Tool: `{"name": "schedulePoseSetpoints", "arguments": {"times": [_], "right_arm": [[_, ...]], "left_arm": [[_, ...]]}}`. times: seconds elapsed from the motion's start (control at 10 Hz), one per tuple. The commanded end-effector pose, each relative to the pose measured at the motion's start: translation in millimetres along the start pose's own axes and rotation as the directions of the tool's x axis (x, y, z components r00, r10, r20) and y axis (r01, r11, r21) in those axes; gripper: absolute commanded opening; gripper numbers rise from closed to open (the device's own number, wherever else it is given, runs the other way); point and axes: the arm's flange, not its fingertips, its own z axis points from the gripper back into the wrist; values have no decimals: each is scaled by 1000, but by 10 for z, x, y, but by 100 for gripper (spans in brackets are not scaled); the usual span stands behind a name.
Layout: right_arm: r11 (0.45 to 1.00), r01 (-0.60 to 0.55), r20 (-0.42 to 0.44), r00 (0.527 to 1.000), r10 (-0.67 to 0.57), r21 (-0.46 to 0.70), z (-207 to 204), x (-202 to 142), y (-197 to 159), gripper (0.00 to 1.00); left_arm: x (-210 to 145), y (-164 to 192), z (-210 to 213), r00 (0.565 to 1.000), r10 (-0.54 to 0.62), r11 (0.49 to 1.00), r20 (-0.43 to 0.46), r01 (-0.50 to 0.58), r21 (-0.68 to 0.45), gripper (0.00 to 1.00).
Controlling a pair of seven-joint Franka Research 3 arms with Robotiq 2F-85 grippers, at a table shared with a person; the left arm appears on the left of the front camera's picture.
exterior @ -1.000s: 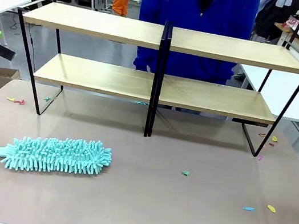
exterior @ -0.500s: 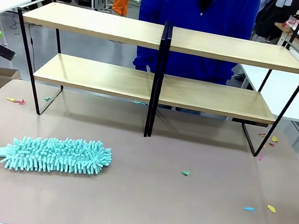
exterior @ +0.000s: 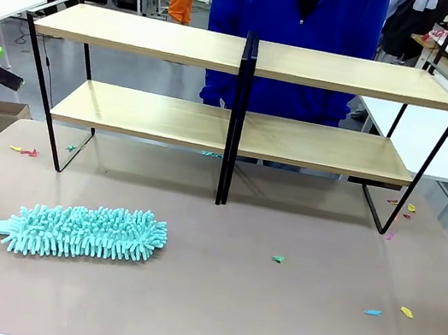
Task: Clean the shelves.
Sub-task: Place the Duster on the table.
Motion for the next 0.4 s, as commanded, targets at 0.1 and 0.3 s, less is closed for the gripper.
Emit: {"name": "schedulePoseSetpoints", "arguments": {"times": [0.1, 0.3], "right_arm": [[1000, -15, 10, 1000, 15, 23, -22, 40, 13, 100], [1000, -15, 10, 1000, 15, 23, -22, 40, 13, 100]], "left_arm": [[-53, -8, -17, 1000, -18, 1000, 0, 18, 6, 100], [-53, -8, -17, 1000, -18, 1000, 0, 18, 6, 100]]}}
